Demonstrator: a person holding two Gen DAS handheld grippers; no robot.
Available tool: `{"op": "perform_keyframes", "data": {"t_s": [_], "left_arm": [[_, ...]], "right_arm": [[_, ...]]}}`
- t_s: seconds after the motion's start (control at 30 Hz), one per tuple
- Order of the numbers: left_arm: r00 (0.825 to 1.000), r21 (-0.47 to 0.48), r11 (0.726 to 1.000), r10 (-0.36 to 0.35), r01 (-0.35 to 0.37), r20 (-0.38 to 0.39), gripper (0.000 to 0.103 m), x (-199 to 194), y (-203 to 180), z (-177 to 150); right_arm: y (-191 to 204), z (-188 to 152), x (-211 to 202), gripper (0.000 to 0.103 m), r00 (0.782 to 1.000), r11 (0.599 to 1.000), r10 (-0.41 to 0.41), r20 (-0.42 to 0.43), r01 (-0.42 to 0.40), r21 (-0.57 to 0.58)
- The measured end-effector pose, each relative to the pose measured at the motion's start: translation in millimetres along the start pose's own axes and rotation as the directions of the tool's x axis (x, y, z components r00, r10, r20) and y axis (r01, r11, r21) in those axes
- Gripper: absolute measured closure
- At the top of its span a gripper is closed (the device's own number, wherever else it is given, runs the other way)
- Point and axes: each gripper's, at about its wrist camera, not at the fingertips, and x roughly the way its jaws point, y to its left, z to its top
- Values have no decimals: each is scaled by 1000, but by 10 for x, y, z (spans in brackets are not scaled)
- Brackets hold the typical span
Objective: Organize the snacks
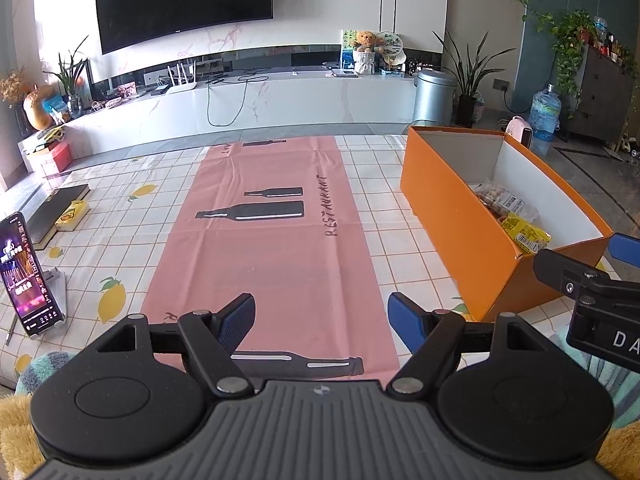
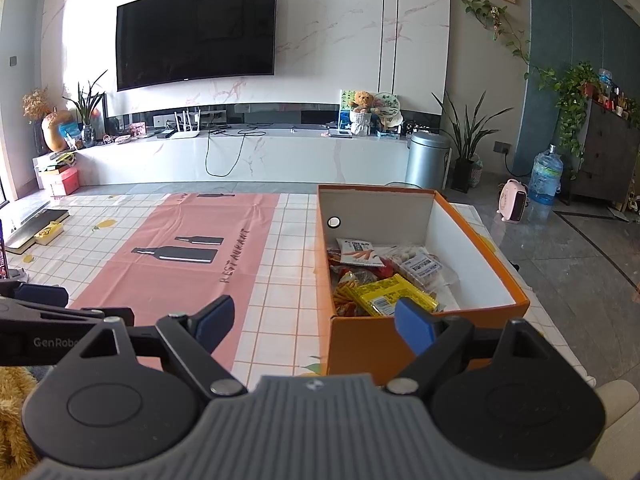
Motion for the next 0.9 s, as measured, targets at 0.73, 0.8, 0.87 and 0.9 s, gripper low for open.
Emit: {"op": "perform_keyframes", "data": {"t_s": [0.73, 0.8, 0.87, 0.9], "left_arm": [[1000, -24, 1000, -4, 4, 6, 14, -23, 43, 9], [1000, -23, 1000, -4, 4, 13, 13, -30, 48, 7], [999, -19, 1000, 10, -9, 32, 13, -48, 44, -4], [999, -17, 1000, 19, -18, 41, 12, -57, 44, -5]], "right_arm": [[29, 12, 1, 18, 1000, 1000, -2, -4, 2, -12], [31, 11, 4, 18, 1000, 1000, -2, -7, 2, -11], [37, 9, 7, 18, 1000, 1000, -1, -10, 1, -9], [40, 9, 9, 18, 1000, 1000, -2, -11, 2, -10]]}}
